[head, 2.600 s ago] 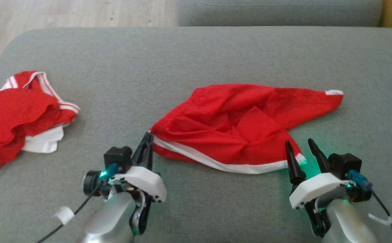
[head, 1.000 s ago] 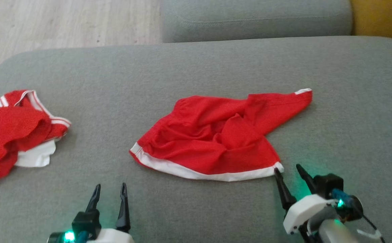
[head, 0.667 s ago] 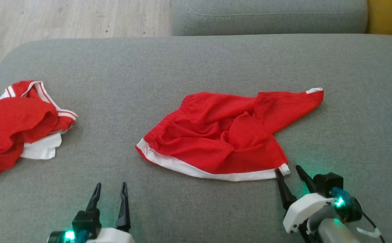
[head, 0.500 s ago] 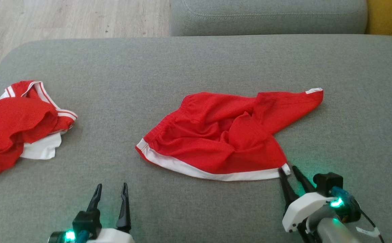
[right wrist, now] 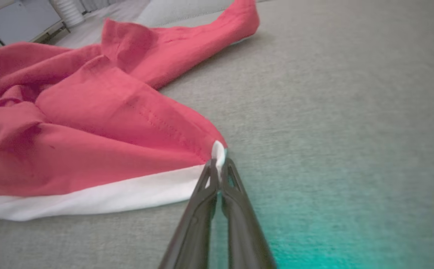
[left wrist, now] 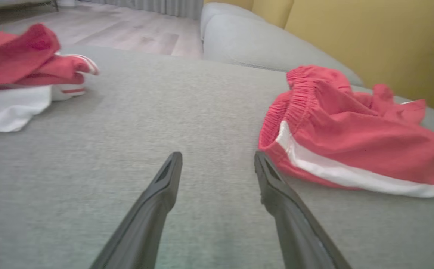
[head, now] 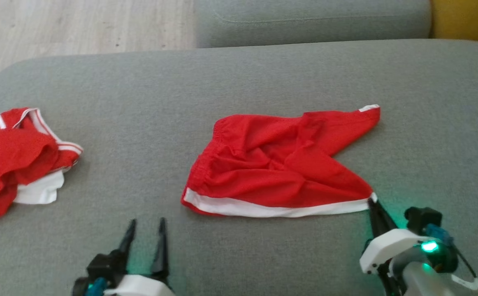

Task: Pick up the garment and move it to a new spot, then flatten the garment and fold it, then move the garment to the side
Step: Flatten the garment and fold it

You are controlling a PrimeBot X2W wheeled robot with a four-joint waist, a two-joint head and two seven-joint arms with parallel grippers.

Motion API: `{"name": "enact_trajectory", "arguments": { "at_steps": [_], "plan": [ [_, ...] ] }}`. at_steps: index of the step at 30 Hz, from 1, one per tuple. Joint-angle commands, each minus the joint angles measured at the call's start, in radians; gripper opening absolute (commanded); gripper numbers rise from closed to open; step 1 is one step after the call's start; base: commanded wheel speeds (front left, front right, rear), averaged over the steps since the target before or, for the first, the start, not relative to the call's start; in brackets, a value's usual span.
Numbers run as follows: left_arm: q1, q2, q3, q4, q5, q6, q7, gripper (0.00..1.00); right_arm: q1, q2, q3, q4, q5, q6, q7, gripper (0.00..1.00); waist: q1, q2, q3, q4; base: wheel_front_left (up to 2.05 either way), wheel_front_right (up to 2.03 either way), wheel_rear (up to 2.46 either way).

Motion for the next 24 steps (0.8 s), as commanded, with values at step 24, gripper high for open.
{"name": "enact_trajectory", "arguments": {
  "at_steps": [24],
  "plan": [
    [-0.239, 0.019, -0.261, 0.160, -0.163, -0.063, -0.012, 1.00, -0.023, -0.005, -0.003, -0.064, -0.014, -0.001, 0.000, 0.00, 0.0000, -0.0001, 0.074, -0.097, 0.00, 0.00, 0.00]
  ]
}}
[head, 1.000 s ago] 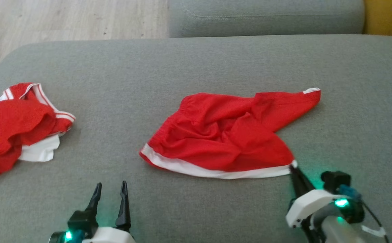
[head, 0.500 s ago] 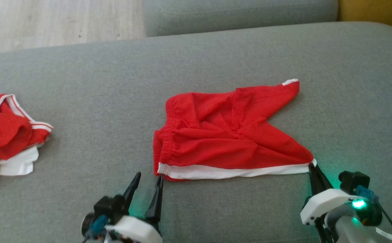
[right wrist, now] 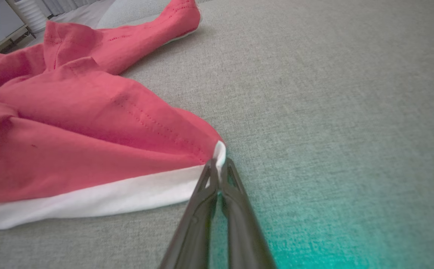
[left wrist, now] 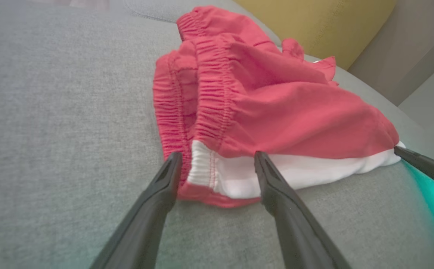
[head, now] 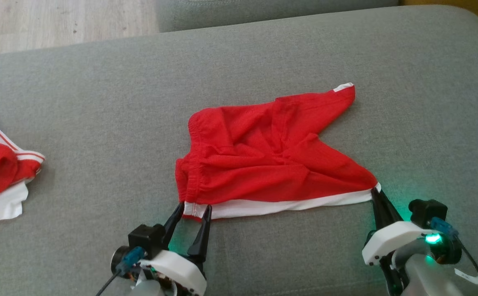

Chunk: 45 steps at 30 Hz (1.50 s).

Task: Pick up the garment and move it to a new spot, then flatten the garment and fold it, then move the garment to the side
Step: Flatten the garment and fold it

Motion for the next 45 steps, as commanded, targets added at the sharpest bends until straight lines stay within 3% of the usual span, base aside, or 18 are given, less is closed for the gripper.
{"name": "enact_trajectory", "arguments": {
  "at_steps": [1, 3, 4, 5, 6, 13, 18, 26, 31, 39, 45],
  "plan": [
    [-0.044, 0.014, 0.014, -0.014, -0.009, 0.002, -0.012, 1.00, -0.021, -0.005, 0.025, -0.016, 0.008, -0.001, -0.004, 0.00, -0.0001, -0.0001, 0.003, 0.000, 0.00, 0.00, 0.00],
    [-0.050, 0.017, 0.005, -0.013, -0.014, 0.002, -0.012, 0.97, -0.025, -0.005, 0.026, -0.019, 0.009, -0.001, -0.004, 0.00, -0.0001, -0.0001, 0.007, 0.001, 0.00, 0.00, 0.00],
    [-0.053, 0.018, -0.001, -0.013, -0.015, 0.002, -0.012, 0.59, -0.026, -0.005, 0.026, -0.020, 0.010, -0.001, -0.004, 0.00, -0.0001, -0.0001, 0.008, 0.002, 0.00, 0.00, 0.00],
    [-0.056, 0.021, -0.008, -0.012, -0.016, 0.002, -0.012, 0.37, -0.028, -0.005, 0.026, -0.022, 0.010, -0.001, -0.004, 0.00, -0.0001, -0.0001, 0.010, 0.003, 0.00, 0.00, 0.00],
    [-0.060, 0.023, -0.011, -0.009, -0.014, 0.002, -0.012, 0.00, -0.029, -0.005, 0.027, -0.023, 0.011, -0.001, -0.004, 0.00, -0.0001, -0.0001, 0.011, 0.004, 0.00, 0.00, 0.00],
    [-0.064, 0.036, -0.012, -0.012, -0.015, 0.002, -0.012, 0.00, -0.032, -0.005, 0.030, -0.068, 0.035, -0.001, -0.004, 0.00, -0.0001, -0.0001, -0.010, 0.012, 0.00, 0.00, 0.00],
    [-0.096, 0.072, -0.011, -0.090, -0.014, 0.002, -0.012, 0.00, -0.055, -0.005, 0.064, -0.185, 0.113, -0.001, -0.004, 0.00, -0.0001, -0.0001, -0.068, 0.027, 0.00, 0.00, 0.00],
    [-0.358, 0.180, -0.004, -0.184, 0.017, 0.002, -0.011, 0.00, -0.247, -0.005, 0.046, -0.305, 0.255, -0.001, -0.004, 0.00, -0.0001, -0.0001, -0.174, 0.041, 0.00, 0.00, 0.00],
    [-0.526, 0.227, 0.022, -0.206, 0.012, 0.002, 0.043, 0.00, -0.411, -0.011, 0.059, -0.365, 0.318, -0.001, 0.019, 0.00, -0.0001, -0.0001, -0.205, 0.037, 0.00, 0.00, 0.00],
    [-0.682, 0.260, 0.040, -0.240, 0.007, 0.006, 0.125, 0.00, -0.588, -0.049, 0.082, -0.424, 0.314, -0.001, 0.099, 0.00, -0.0001, -0.0001, -0.199, 0.041, 0.00, 0.00, 0.00],
    [-0.742, 0.264, 0.052, -0.222, 0.017, 0.039, 0.146, 0.00, -0.692, -0.052, 0.075, -0.362, 0.265, -0.001, 0.127, 0.00, -0.0001, -0.0001, -0.132, 0.040, 0.00, 0.00, 0.00]
  ]
}}
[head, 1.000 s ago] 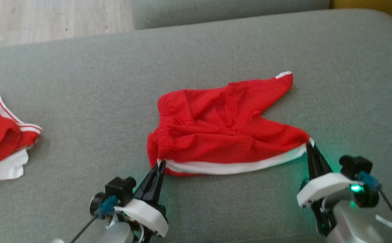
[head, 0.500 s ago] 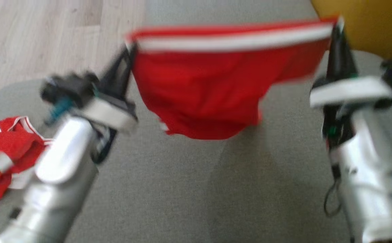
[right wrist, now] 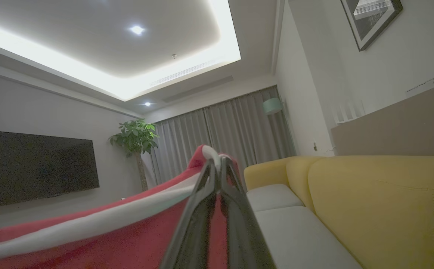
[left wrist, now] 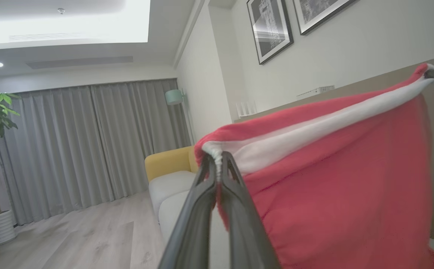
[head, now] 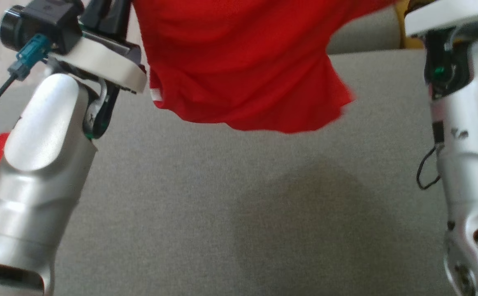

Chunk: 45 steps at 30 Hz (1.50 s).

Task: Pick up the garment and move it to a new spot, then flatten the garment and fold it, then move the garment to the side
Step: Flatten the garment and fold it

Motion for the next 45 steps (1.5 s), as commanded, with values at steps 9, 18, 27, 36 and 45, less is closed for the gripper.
{"name": "enact_trajectory", "arguments": {
  "at_steps": [9, 18, 27, 36, 45],
  "plan": [
    [-0.268, 0.016, 0.030, 0.057, 0.078, 0.046, -0.065, 0.00, -0.341, 0.035, -0.050, 0.142, -0.159, -0.001, -0.071, 0.00, -0.0001, 0.0000, 0.259, 0.001, 0.00, 0.00, 0.00],
    [-0.474, -0.033, 0.080, 0.130, 0.139, 0.080, -0.154, 0.00, -0.574, 0.053, -0.136, 0.242, -0.319, -0.001, -0.127, 0.00, -0.0001, 0.0000, 0.451, -0.007, 0.00, 0.00, 0.00],
    [0.021, -0.108, 0.220, 0.104, 0.109, 0.025, -0.155, 0.00, -0.130, 0.057, -0.013, 0.169, -0.178, -0.001, -0.130, 0.00, -0.0001, 0.0000, 0.435, -0.025, 0.00, 0.00, 0.00],
    [0.406, -0.186, 0.266, 0.165, 0.091, -0.027, -0.156, 0.00, 0.339, 0.057, 0.098, 0.087, -0.043, -0.001, -0.130, 0.00, -0.0001, 0.0000, 0.333, -0.060, 0.00, 0.00, 0.00],
    [0.649, -0.216, 0.290, 0.125, 0.060, -0.034, -0.156, 0.00, 0.612, 0.057, 0.135, 0.028, 0.074, -0.001, -0.130, 0.00, -0.0001, 0.0000, 0.180, -0.096, 0.00, 0.00, 0.00]
  ]
}}
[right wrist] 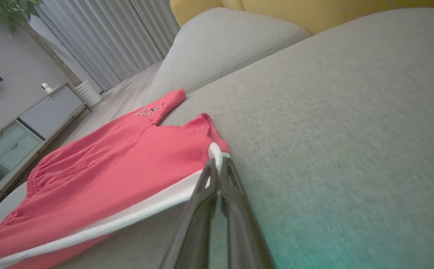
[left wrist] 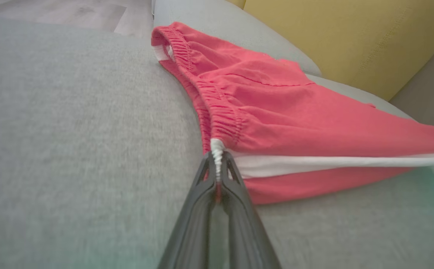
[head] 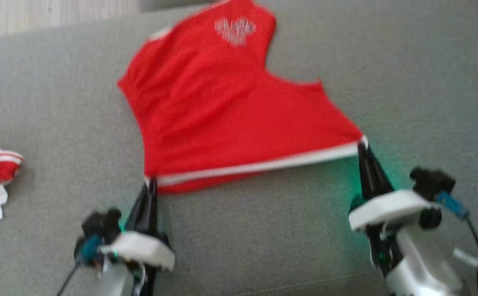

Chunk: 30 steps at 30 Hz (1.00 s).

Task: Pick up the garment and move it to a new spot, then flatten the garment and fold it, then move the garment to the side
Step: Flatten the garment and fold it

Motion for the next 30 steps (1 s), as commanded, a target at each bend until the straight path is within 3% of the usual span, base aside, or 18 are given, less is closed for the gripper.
{"name": "enact_trajectory", "arguments": {
  "at_steps": [1, 9, 17, 22, 30],
  "plan": [
    [0.012, 0.008, 0.027, -0.033, -0.015, 0.002, -0.005, 0.00, 0.011, 0.007, 0.022, -0.033, 0.005, -0.001, -0.006, 0.00, 0.0003, -0.0001, -0.055, -0.018, 0.00, 0.00, 0.00],
    [0.191, 0.002, -0.019, -0.084, -0.076, 0.002, -0.005, 0.00, 0.158, 0.002, 0.036, -0.042, 0.001, -0.001, -0.006, 0.00, 0.0003, -0.0001, -0.170, -0.024, 0.00, 0.00, 0.00],
    [0.244, 0.000, -0.059, -0.098, -0.074, 0.002, -0.005, 0.00, 0.222, -0.024, 0.004, -0.157, 0.019, -0.001, -0.006, 0.00, 0.0003, -0.0001, -0.184, 0.012, 0.00, 0.00, 0.00],
    [0.150, 0.000, -0.103, -0.139, -0.073, 0.002, -0.005, 0.00, 0.106, -0.036, -0.004, -0.179, 0.004, -0.001, 0.010, 0.00, 0.0003, -0.0001, -0.135, 0.060, 0.00, 0.00, 0.00],
    [-0.067, 0.005, -0.193, -0.182, -0.067, 0.002, -0.005, 0.00, -0.166, -0.040, -0.034, -0.115, -0.028, -0.001, 0.061, 0.00, 0.0003, -0.0001, -0.018, 0.157, 0.00, 0.00, 0.00]
  ]
}}
